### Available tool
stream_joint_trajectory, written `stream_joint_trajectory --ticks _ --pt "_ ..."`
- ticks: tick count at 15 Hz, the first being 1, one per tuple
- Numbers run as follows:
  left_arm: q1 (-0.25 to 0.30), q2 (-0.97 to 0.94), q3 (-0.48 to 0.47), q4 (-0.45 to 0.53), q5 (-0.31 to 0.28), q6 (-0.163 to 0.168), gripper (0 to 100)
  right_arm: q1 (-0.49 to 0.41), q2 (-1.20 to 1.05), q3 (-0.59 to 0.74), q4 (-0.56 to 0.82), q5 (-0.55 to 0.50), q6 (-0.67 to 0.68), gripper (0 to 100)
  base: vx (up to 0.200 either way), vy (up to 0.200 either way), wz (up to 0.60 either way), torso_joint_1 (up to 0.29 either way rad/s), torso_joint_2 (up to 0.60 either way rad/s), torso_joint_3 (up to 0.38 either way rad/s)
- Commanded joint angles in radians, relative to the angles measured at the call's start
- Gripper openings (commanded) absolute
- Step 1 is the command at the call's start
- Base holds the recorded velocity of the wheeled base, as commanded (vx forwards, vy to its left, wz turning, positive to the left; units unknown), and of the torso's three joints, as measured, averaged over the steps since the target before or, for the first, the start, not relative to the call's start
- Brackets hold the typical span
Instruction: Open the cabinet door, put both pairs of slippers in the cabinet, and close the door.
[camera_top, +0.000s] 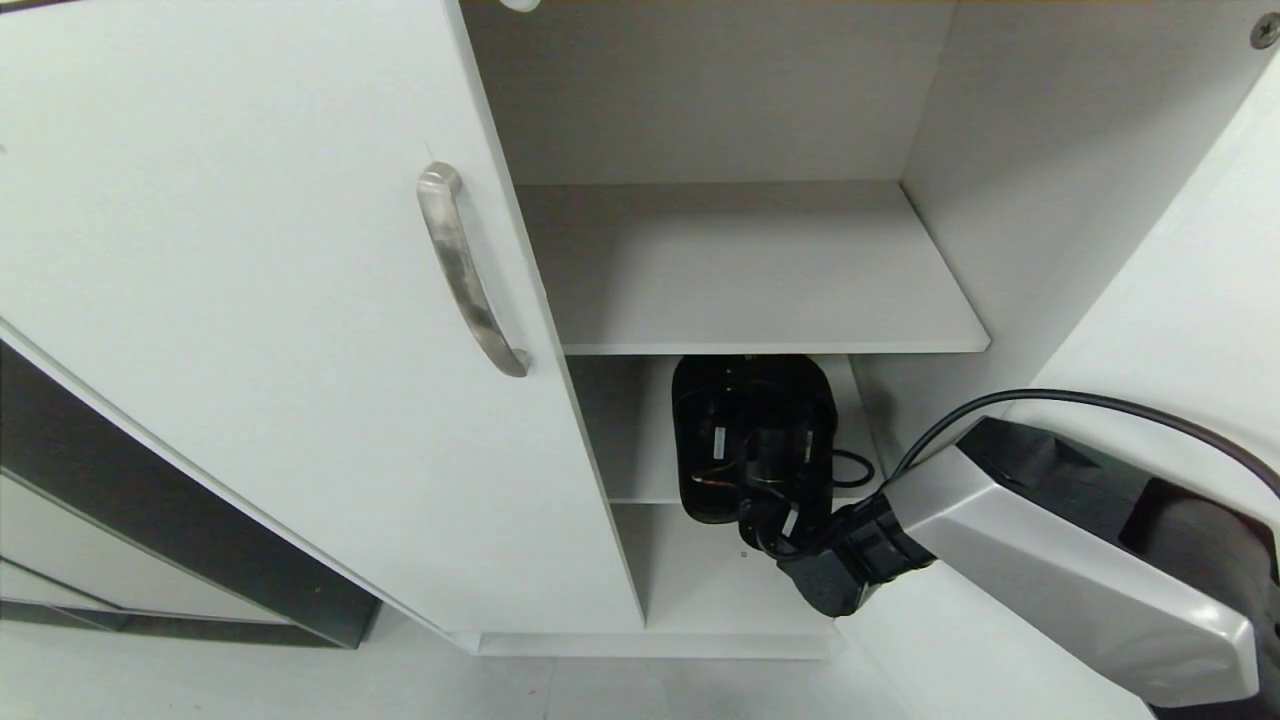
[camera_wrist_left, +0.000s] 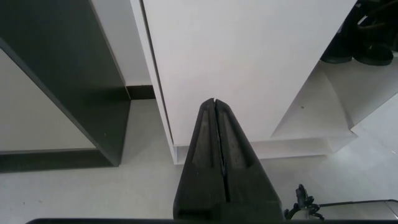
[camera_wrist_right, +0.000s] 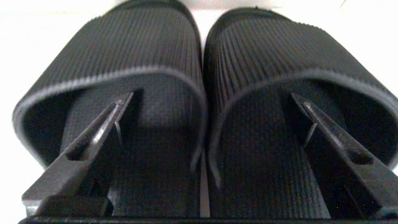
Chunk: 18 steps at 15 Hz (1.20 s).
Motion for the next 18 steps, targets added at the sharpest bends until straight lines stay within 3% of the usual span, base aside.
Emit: stream_joint_trajectory --ticks 1,9,13,17,18 --pt "0.0 0.002 0.0 0.0 0.0 0.0 0 0.005 -0.033 0.038 -0.011 0.0 0.002 100 0.0 0.0 0.0 0.0 0.0 0.0" --pt "0.0 0.002 0.0 0.0 0.0 0.0 0 0.051 -0.173 0.351 -0.154 0.003 0.0 100 0.0 0.0 0.0 0.0 0.0 0.0" --pt "0.0 0.002 0.0 0.0 -0.002 0.0 0 0.1 -0.418 0.747 -0.27 0.179 0.0 100 -0.05 0.0 0.0 0.003 0.0 0.001" --pt "0.0 0.002 0.0 0.001 -0.002 -0.001 0 0.153 -0.454 0.834 -0.287 0.211 0.003 100 -0.2 0.0 0.0 0.002 0.0 0.008" --pt "0.0 0.002 -0.002 0.001 -0.002 -0.001 0 0.157 -0.454 0.85 -0.304 0.211 0.003 0 -0.2 0.0 0.0 -0.002 0.0 0.012"
